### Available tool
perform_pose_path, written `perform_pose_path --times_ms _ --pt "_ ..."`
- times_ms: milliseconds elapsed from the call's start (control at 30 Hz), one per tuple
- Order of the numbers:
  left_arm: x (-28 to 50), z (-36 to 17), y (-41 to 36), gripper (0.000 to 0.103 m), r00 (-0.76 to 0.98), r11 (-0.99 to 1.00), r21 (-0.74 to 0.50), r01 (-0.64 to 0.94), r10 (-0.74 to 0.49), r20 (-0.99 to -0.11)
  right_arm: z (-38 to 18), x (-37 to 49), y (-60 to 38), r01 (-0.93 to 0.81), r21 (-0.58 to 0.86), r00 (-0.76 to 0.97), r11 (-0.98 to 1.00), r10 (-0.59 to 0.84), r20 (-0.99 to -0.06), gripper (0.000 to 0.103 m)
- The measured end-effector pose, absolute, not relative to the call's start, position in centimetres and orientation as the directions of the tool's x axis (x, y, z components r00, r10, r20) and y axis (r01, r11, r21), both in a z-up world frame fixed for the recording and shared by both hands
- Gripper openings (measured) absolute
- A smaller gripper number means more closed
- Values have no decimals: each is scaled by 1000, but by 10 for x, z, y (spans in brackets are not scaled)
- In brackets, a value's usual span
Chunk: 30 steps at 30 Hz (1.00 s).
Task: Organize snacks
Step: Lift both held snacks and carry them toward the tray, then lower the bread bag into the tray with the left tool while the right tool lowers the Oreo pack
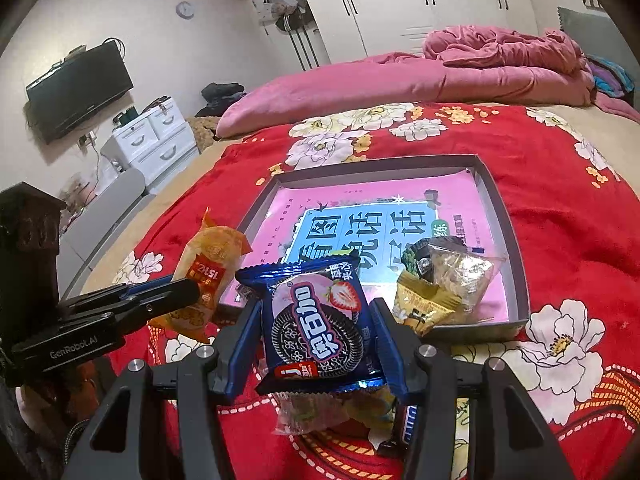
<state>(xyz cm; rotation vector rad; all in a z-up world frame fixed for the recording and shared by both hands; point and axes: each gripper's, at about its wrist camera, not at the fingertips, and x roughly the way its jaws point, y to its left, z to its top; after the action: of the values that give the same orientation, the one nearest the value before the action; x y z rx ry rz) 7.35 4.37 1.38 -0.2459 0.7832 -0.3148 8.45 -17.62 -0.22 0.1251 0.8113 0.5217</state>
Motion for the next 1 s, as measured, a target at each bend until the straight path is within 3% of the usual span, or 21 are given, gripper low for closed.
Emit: perform_pose_path --times_ms 600,1000 --pt "108 -3 56 24 681 919 -368 145 -362 -636 -2 115 -167 -344 315 600 885 465 -651 54" --pt "120 -15 48 23 668 927 -343 150 -351 -656 -15 138 -157 -302 266 601 916 399 -692 54"
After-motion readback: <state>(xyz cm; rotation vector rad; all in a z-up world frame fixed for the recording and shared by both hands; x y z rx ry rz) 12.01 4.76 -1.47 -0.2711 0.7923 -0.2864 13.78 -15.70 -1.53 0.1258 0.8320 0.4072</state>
